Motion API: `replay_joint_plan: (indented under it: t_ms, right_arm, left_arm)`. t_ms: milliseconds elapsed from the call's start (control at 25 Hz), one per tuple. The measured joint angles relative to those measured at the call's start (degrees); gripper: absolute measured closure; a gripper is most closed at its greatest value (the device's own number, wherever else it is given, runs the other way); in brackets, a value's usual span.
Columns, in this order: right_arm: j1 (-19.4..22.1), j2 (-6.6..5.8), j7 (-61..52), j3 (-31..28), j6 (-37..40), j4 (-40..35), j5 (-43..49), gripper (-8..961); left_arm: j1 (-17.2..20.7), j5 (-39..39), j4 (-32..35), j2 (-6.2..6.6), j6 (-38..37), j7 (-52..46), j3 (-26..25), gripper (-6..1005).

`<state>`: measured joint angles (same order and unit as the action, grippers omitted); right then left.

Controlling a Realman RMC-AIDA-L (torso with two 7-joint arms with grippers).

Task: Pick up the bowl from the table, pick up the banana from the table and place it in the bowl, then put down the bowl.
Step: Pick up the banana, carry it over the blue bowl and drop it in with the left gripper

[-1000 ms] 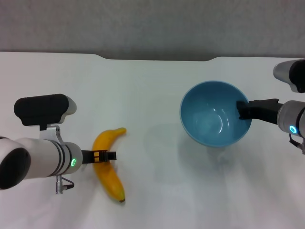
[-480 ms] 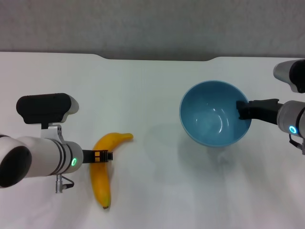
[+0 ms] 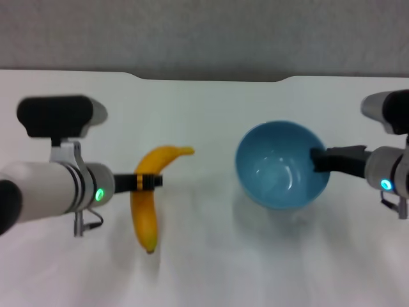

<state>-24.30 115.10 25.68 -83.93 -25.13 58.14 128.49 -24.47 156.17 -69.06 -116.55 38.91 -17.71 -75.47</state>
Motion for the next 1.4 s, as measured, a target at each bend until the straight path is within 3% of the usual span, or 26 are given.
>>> replay_joint_plan:
  t_ms: [320,600,760,1040,1400]
  right_arm:
    - [-2.63,-0.02,0.06,3.07,-0.18,-4.35,-5.22,909]
    - [-5.11,0.03,0.17,6.79,-0.75,-6.24,-10.42,908]
    - [-8.18,0.08,0.21,10.28,-0.96,-7.75,-13.77,908]
    - [-9.5,0.1,0.27,13.71,-1.04,-7.53,-16.54,908]
    - [-7.09,0.05,1.97,14.04,-1.61,-3.77,-16.62,907]
  left_arm:
    - [4.27,-2.44,-15.31,-0.04,3.91,6.92,-2.17,457]
    - [2.84,-16.51,-19.56,-0.19,3.53,15.81,-3.61,458]
    - [1.62,-26.8,-17.88,-0.27,0.66,22.21,-4.01,458]
    - [1.1,-38.61,-13.81,-0.26,-3.48,31.71,-4.22,458]
    - [1.33,-47.09,-6.94,-0.12,-4.17,40.77,-6.15,458]
